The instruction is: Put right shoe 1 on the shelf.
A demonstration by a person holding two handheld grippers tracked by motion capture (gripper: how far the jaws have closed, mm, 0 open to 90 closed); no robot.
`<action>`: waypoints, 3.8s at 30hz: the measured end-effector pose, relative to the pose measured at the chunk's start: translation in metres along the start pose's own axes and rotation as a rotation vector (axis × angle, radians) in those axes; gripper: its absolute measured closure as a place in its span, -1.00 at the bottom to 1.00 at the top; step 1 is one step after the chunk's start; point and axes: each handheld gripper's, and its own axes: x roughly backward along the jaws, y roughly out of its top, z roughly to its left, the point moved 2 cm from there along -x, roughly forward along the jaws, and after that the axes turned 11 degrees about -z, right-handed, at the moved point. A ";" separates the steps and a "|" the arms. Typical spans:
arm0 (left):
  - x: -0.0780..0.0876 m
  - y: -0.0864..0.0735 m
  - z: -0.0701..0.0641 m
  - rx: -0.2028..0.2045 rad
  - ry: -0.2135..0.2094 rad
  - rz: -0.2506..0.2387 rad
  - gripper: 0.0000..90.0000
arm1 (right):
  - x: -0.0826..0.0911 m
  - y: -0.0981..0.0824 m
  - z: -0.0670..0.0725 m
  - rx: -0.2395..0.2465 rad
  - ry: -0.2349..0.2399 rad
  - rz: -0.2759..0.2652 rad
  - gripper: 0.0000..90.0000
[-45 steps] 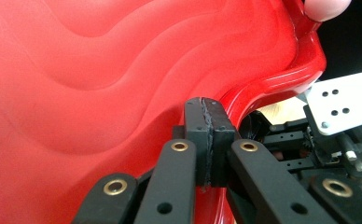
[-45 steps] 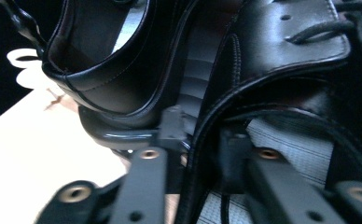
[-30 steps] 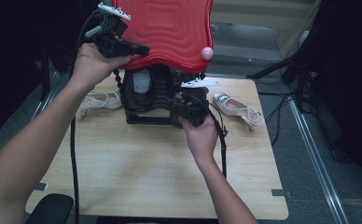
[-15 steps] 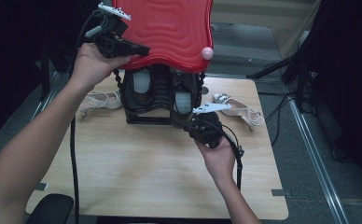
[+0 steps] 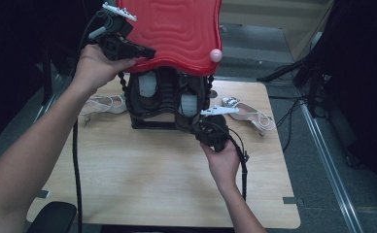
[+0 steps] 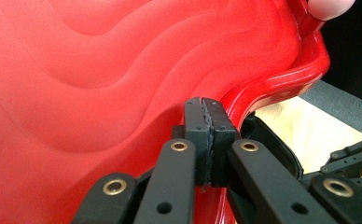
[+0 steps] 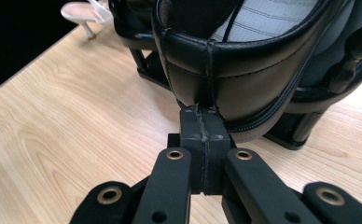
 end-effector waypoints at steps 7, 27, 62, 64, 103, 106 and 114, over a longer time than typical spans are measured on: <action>0.000 0.000 0.000 -0.006 -0.003 0.001 1.00 | -0.009 0.008 -0.006 -0.029 -0.008 -0.036 1.00; 0.000 0.000 0.000 -0.006 -0.002 -0.001 1.00 | -0.032 0.031 -0.030 -0.056 -0.114 -0.053 1.00; 0.053 -0.043 -0.039 -0.027 -0.055 -0.056 0.28 | 0.011 -0.021 -0.033 0.015 0.036 -0.097 0.25; 0.053 -0.051 -0.042 -0.028 -0.059 -0.051 0.27 | 0.013 -0.027 -0.033 0.008 0.047 -0.083 0.27; 0.025 -0.203 -0.037 0.123 -0.081 0.048 0.20 | 0.002 -0.113 -0.081 -0.005 -0.092 0.051 0.27; 0.027 -0.210 -0.033 0.142 -0.082 0.038 0.19 | -0.001 -0.117 -0.082 0.018 -0.112 0.062 0.29; 0.030 -0.221 -0.021 0.178 -0.066 0.041 0.20 | -0.006 -0.127 -0.087 0.015 -0.133 0.072 0.33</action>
